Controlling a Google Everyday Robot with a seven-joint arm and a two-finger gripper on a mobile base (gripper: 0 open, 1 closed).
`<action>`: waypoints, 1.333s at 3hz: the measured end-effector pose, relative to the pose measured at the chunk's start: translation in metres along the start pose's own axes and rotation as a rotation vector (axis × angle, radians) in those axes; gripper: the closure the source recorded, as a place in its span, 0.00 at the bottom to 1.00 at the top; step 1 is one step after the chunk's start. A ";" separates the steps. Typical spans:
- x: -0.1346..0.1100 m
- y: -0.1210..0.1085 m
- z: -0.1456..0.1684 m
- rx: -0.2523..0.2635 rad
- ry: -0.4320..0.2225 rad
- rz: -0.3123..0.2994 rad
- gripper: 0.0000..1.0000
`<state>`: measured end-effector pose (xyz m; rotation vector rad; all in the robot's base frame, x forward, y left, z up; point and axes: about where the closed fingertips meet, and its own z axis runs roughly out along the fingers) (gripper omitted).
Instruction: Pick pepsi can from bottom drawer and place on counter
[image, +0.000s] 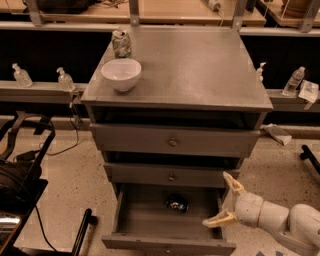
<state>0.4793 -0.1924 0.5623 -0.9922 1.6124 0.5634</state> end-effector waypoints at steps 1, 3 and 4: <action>0.028 0.012 0.036 -0.008 0.027 -0.032 0.00; 0.045 0.014 0.045 -0.015 0.035 -0.049 0.00; 0.082 0.022 0.059 -0.013 0.070 -0.077 0.00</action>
Offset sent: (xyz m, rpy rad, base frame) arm 0.0056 0.0234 -0.0310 -0.0281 -0.0081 0.0234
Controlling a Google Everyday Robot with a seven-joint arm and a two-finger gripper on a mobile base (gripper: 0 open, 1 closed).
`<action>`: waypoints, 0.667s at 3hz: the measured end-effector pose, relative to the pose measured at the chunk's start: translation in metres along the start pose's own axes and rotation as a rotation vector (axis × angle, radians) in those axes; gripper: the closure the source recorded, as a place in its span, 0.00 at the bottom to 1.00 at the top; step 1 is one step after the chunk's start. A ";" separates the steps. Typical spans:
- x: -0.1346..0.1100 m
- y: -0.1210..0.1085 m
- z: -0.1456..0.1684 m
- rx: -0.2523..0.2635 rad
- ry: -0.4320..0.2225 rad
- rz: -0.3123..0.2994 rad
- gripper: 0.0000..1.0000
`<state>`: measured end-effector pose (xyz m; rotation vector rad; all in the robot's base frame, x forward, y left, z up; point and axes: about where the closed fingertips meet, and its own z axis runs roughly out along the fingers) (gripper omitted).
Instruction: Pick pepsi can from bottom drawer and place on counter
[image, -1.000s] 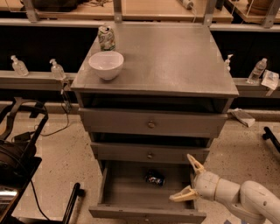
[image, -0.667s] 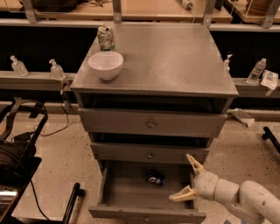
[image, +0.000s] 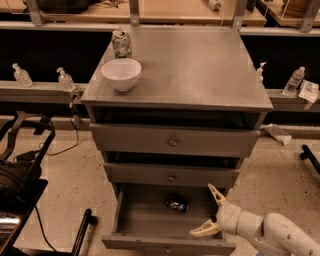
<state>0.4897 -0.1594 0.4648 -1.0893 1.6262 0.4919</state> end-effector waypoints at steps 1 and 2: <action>0.033 0.006 0.014 0.047 0.060 -0.029 0.00; 0.033 0.006 0.014 0.047 0.060 -0.029 0.00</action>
Offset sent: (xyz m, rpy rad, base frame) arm -0.0021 0.0036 -0.0293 -0.0475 -0.0095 -0.0214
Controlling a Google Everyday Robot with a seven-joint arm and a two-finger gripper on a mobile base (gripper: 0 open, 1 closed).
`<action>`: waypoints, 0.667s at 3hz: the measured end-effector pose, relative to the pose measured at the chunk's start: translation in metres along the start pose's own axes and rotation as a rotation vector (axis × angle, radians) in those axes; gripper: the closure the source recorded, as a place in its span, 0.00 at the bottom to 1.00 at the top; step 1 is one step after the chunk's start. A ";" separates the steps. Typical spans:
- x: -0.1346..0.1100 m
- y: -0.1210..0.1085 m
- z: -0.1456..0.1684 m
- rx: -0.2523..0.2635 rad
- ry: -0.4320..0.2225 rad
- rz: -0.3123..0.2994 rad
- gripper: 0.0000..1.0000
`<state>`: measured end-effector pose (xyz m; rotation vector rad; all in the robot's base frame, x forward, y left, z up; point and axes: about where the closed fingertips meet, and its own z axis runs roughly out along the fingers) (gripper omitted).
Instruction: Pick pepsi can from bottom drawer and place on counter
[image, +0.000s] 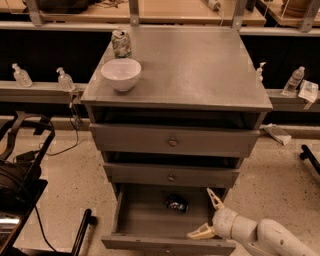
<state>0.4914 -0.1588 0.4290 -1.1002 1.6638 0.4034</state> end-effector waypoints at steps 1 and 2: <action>0.006 -0.001 0.010 0.025 0.004 -0.038 0.00; 0.037 -0.006 0.042 0.069 0.001 -0.056 0.00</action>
Offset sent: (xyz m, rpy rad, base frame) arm 0.0502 0.0134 -0.0898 -0.0236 -0.0907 -0.0698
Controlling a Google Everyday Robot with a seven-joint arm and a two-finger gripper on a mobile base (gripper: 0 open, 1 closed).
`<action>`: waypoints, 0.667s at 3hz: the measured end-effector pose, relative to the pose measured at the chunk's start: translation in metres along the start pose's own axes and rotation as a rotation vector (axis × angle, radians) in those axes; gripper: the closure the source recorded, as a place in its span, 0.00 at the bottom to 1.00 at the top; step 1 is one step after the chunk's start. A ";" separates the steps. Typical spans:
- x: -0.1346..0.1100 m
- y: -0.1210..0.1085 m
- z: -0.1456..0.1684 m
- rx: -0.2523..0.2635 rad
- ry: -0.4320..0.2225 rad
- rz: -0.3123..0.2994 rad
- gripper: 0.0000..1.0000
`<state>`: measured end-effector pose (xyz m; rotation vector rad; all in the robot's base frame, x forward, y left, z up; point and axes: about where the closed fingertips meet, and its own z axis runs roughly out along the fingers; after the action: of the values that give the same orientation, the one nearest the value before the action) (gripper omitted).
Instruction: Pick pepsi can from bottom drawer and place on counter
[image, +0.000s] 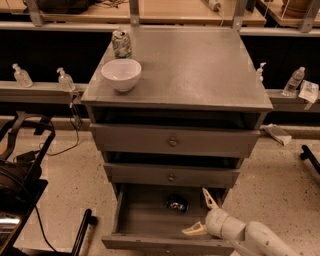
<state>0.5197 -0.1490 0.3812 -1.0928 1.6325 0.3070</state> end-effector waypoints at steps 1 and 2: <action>0.028 0.003 0.021 0.037 0.001 0.016 0.00; 0.048 0.004 0.038 0.090 0.011 0.013 0.00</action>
Offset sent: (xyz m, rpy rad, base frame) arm 0.0349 0.0014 -0.0859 -0.0177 -0.0577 -0.1576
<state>0.5415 -0.1443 0.3242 -1.0182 1.6481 0.2341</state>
